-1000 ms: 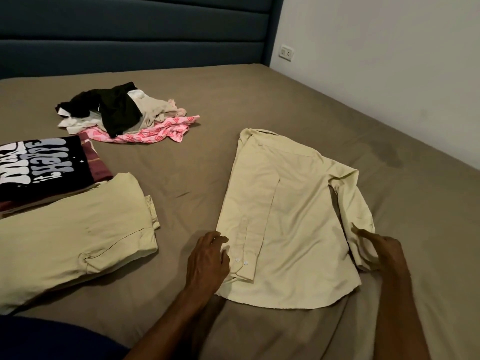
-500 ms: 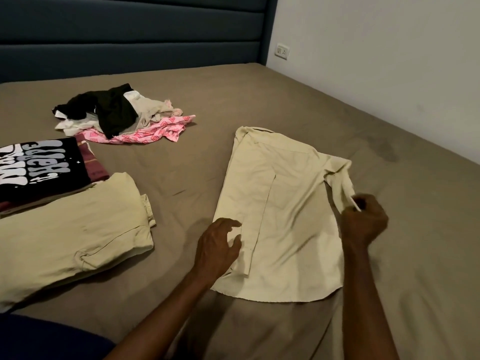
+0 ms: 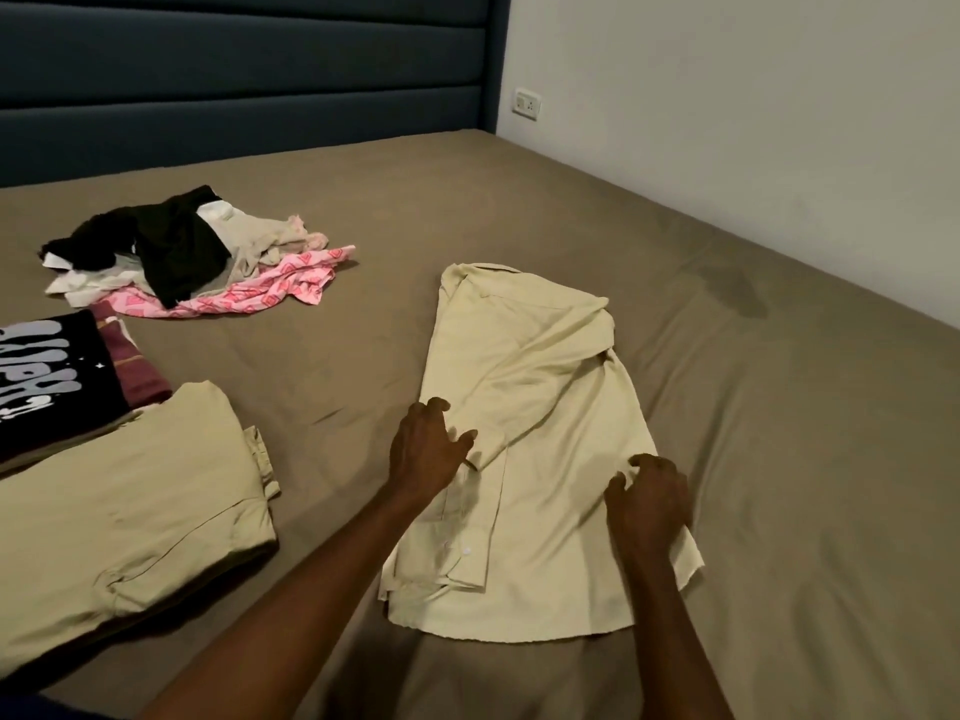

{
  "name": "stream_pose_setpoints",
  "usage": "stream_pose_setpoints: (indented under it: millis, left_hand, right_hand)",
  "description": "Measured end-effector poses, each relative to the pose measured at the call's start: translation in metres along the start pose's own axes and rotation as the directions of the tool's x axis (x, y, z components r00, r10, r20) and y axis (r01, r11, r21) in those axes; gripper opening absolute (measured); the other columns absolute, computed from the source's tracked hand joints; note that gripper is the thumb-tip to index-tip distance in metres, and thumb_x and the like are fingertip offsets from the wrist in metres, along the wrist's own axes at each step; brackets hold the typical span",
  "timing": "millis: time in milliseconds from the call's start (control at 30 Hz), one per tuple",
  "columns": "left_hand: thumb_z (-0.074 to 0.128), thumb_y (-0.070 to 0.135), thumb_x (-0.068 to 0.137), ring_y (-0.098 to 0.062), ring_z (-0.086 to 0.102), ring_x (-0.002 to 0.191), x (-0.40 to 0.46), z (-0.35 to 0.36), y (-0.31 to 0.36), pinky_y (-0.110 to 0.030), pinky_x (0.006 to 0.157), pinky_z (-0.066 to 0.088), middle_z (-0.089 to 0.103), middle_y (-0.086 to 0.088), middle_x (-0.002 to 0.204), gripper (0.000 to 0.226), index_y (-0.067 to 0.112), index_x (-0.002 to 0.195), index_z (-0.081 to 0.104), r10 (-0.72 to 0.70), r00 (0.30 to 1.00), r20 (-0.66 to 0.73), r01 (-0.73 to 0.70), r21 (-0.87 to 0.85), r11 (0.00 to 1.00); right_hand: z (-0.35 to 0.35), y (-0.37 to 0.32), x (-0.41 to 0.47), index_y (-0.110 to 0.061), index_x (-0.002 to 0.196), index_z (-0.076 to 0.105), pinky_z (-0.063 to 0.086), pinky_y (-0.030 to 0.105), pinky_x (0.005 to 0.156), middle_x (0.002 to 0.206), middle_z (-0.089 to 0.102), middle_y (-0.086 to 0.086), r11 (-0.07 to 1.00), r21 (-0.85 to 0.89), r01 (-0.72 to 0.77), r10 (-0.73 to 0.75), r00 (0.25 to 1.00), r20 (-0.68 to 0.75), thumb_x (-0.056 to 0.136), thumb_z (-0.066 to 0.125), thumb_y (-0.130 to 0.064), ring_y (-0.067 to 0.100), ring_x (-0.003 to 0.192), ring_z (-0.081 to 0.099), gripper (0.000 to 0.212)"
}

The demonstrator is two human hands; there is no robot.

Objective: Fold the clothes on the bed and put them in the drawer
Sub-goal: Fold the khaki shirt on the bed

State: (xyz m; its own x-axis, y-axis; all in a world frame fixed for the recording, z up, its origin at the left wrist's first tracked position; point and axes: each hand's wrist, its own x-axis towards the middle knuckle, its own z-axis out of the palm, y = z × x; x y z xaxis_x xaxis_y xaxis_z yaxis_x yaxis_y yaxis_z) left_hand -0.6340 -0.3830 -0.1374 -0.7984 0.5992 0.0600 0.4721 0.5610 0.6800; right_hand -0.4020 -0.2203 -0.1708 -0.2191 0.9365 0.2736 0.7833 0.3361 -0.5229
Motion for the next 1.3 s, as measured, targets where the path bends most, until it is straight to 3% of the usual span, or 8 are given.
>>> stream_pose_setpoints:
  millis: [167, 300, 433, 567, 767, 933, 1167, 1300]
  left_hand:
    - [0.057, 0.056, 0.097, -0.033, 0.052, 0.121, 0.029, 0.015, -0.001, -0.044, 0.090, 0.049, 0.061, -0.012, 0.122, 0.053, 0.011, 0.126, 0.059, 0.001, 1.000, 0.030, -0.008, 0.241, 0.971]
    - [0.071, 0.029, 0.089, -0.025, 0.059, 0.110, 0.054, 0.012, -0.003, -0.037, 0.081, 0.052, 0.068, -0.003, 0.106, 0.012, 0.017, 0.094, 0.072, 0.004, 0.998, 0.059, -0.019, 0.255, 0.967]
    - [0.071, 0.012, 0.077, -0.018, 0.067, 0.071, 0.073, 0.000, 0.003, -0.027, 0.062, 0.047, 0.071, 0.000, 0.069, 0.011, 0.010, 0.067, 0.068, -0.063, 0.990, 0.126, 0.085, -0.178, 0.980]
    - [0.074, 0.007, 0.083, -0.029, 0.072, 0.077, 0.085, -0.013, 0.001, -0.038, 0.073, 0.060, 0.075, -0.023, 0.087, 0.020, -0.011, 0.089, 0.066, -0.128, 0.916, 0.380, 0.332, -0.541, 0.772]
    - [0.093, 0.034, 0.069, -0.020, 0.065, 0.095, 0.090, 0.004, 0.000, -0.031, 0.079, 0.051, 0.067, 0.000, 0.094, 0.043, 0.016, 0.091, 0.060, -0.010, 0.897, 0.443, -0.014, 0.051, 0.999]
    - [0.063, 0.023, 0.069, -0.017, 0.064, 0.072, 0.088, 0.001, 0.002, -0.033, 0.068, 0.051, 0.070, 0.002, 0.073, 0.017, 0.007, 0.065, 0.067, 0.015, 0.900, 0.436, 0.053, -0.142, 0.988]
    - [0.058, 0.020, 0.058, -0.025, 0.051, 0.060, 0.111, -0.057, 0.021, -0.032, 0.063, 0.045, 0.052, -0.004, 0.069, 0.011, 0.015, 0.061, 0.049, -0.189, 0.786, 0.589, 0.606, -0.672, 0.426]
    - [0.046, 0.006, 0.087, -0.020, 0.060, 0.041, 0.144, -0.105, 0.022, -0.018, 0.043, 0.047, 0.063, -0.005, 0.053, 0.033, 0.008, 0.059, 0.062, -0.216, 0.808, 0.549, 0.582, -0.684, 0.439]
  right_hand:
    - [-0.003, 0.032, 0.007, 0.001, 0.112, 0.062, 0.045, 0.052, 0.087, 0.111, 0.063, 0.027, 0.949, -0.230, -0.217, 0.235, 0.971, 0.053, 0.083, 0.078, -0.029, 0.046, 0.104, 0.058, 0.044]
    - [-0.027, 0.033, 0.025, -0.008, 0.090, 0.068, 0.051, 0.039, 0.073, 0.090, 0.069, 0.012, 0.920, -0.013, -0.392, 0.386, 0.901, 0.195, 0.080, 0.079, -0.032, 0.037, 0.088, 0.066, 0.029]
    - [-0.038, 0.021, 0.037, -0.008, 0.068, 0.054, 0.041, 0.033, 0.057, 0.066, 0.062, 0.004, 0.885, 0.088, -0.458, 0.422, 0.867, 0.267, 0.074, 0.073, -0.009, 0.026, 0.062, 0.058, 0.020]
    - [-0.039, -0.007, 0.033, -0.019, 0.082, 0.063, 0.042, 0.032, 0.063, 0.081, 0.067, -0.002, 0.933, 0.033, -0.359, 0.343, 0.912, 0.225, 0.077, 0.074, -0.014, 0.023, 0.074, 0.061, 0.013]
    - [-0.039, -0.041, 0.013, -0.016, 0.098, 0.063, 0.037, 0.030, 0.071, 0.088, 0.061, 0.000, 0.938, -0.170, -0.302, 0.330, 0.927, 0.176, 0.079, 0.065, -0.010, 0.029, 0.087, 0.063, 0.020]
    - [-0.034, -0.046, 0.001, -0.012, 0.105, 0.068, 0.037, 0.031, 0.071, 0.099, 0.069, 0.007, 0.932, -0.142, -0.335, 0.350, 0.932, 0.097, 0.076, 0.064, -0.003, 0.031, 0.091, 0.066, 0.031]
    - [-0.029, -0.064, -0.019, -0.015, 0.110, 0.075, 0.041, 0.031, 0.064, 0.095, 0.068, 0.006, 0.967, -0.208, -0.145, 0.148, 0.989, 0.001, 0.082, 0.061, 0.002, 0.028, 0.083, 0.066, 0.035]
    - [-0.027, -0.100, -0.042, -0.014, 0.074, 0.070, 0.022, 0.020, 0.047, 0.065, 0.056, 0.000, 0.940, -0.325, 0.102, -0.115, 0.993, -0.021, 0.059, 0.078, 0.009, 0.024, 0.045, 0.054, 0.029]
